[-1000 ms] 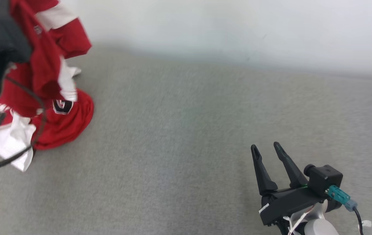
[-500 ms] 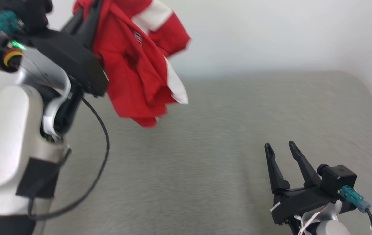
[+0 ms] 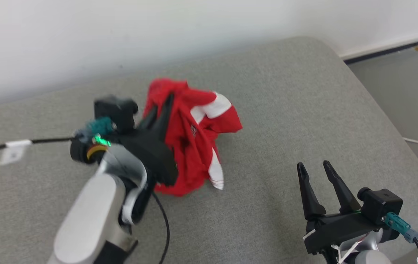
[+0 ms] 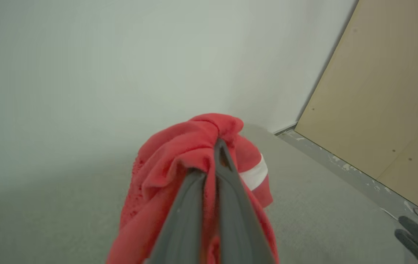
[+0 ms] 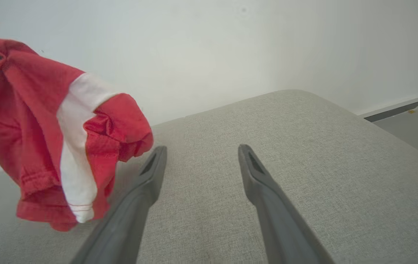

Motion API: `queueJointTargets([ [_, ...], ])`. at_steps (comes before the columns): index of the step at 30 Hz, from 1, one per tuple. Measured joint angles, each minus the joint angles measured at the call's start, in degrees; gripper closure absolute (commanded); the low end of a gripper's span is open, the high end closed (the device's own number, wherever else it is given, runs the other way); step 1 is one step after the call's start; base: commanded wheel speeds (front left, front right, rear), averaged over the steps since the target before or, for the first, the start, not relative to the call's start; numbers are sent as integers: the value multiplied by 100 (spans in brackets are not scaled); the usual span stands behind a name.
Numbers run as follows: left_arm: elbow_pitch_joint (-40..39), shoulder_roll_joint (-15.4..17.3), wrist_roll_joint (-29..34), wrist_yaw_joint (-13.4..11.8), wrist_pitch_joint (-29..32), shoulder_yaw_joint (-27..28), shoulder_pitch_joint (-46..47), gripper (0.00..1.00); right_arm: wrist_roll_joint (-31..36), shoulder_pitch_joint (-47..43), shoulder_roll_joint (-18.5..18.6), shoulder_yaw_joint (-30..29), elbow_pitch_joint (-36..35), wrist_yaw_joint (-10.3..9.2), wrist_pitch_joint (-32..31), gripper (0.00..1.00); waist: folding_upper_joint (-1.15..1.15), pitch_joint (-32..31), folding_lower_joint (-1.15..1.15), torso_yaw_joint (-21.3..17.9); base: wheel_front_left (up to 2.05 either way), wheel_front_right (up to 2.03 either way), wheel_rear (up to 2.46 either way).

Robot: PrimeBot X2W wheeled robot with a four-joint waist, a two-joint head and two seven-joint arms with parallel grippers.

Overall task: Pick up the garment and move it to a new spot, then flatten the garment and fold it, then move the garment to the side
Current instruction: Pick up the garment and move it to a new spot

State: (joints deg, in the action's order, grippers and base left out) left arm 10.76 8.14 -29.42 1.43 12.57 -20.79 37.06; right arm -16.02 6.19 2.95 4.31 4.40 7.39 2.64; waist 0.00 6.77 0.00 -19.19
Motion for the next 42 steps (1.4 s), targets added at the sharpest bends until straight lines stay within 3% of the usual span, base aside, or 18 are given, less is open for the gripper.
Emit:
queueJointTargets([
  [4, 604, -70, 183, -102, -311, -199, -524, 100, -55, 96, -3, 88, 57, 0, 36, 0, 0, 282, 1, -110, 0, 0, 0],
  [9, 921, -67, 200, -160, -558, -236, -850, 100, -49, 104, -4, 78, 146, 0, 33, 0, 0, 375, 1, 31, 0, 0, 0],
  [10, 942, -92, 148, -13, -704, -315, -933, 60, -36, 106, -7, 76, 177, 0, 20, 0, 0, 378, 1, 134, 0, 0, 0],
  [11, 927, -125, 148, 53, -842, -335, -953, 0, -26, 107, -4, 73, 188, 0, 5, 0, 0, 371, 1, 190, 0, 0, 0],
  [16, 860, -225, 55, 260, -1630, -321, -1139, 0, 8, 94, -5, 68, 199, 0, -45, 0, 0, 234, 1, 517, 0, 0, 0],
  [23, 546, 13, -12, 203, -2668, 204, -1866, 0, 81, -46, -7, -74, 188, 0, -27, 0, 0, -90, 0, 976, 0, 0, 0],
  [28, -325, 27, 252, 109, -2762, 880, -2581, 0, -11, -183, -8, -170, 215, 0, 215, 0, 0, -337, 0, 1309, 0, 0, 0],
  [33, -1316, -136, 948, 172, -2762, 1639, -3385, 0, 57, -275, -7, -224, 302, 0, 558, 0, 0, -536, -1, 1631, 0, 0, 0],
  [42, -832, -1, 1736, 319, -2760, 1764, -4294, 0, 315, -556, -13, -571, 817, 0, 504, 0, 0, -799, -1, 2016, 0, 0, 0],
])
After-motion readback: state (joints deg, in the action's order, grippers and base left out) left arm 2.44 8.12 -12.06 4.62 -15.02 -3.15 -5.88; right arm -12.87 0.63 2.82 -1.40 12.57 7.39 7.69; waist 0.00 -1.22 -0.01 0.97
